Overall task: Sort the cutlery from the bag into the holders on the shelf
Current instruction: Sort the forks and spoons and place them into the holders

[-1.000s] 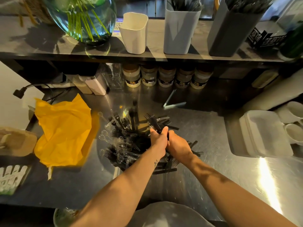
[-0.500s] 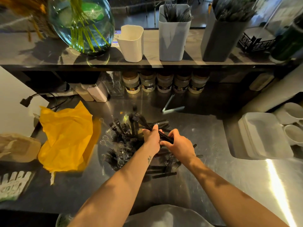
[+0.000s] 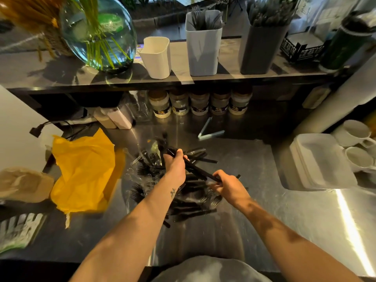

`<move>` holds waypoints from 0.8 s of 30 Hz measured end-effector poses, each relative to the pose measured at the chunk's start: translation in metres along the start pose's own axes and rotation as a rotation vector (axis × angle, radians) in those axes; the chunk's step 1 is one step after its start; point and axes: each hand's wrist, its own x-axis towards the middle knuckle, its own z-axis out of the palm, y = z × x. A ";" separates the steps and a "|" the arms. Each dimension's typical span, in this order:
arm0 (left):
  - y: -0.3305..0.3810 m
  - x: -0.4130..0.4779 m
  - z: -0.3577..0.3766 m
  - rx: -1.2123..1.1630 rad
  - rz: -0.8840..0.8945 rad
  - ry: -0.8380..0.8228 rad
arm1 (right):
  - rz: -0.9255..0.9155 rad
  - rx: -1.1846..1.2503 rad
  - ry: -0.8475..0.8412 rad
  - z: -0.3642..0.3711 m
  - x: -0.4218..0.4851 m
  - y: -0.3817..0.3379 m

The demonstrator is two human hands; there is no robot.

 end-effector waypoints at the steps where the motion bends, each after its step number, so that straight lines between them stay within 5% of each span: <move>1: 0.000 0.000 -0.002 -0.010 0.012 0.008 | 0.028 0.076 0.004 0.000 -0.005 0.006; 8: -0.014 -0.016 -0.008 0.013 -0.062 -0.059 | 0.164 0.584 0.321 -0.009 -0.018 0.013; 24: -0.041 -0.045 -0.012 -0.062 -0.117 -0.166 | 0.387 0.708 0.028 -0.001 -0.016 0.033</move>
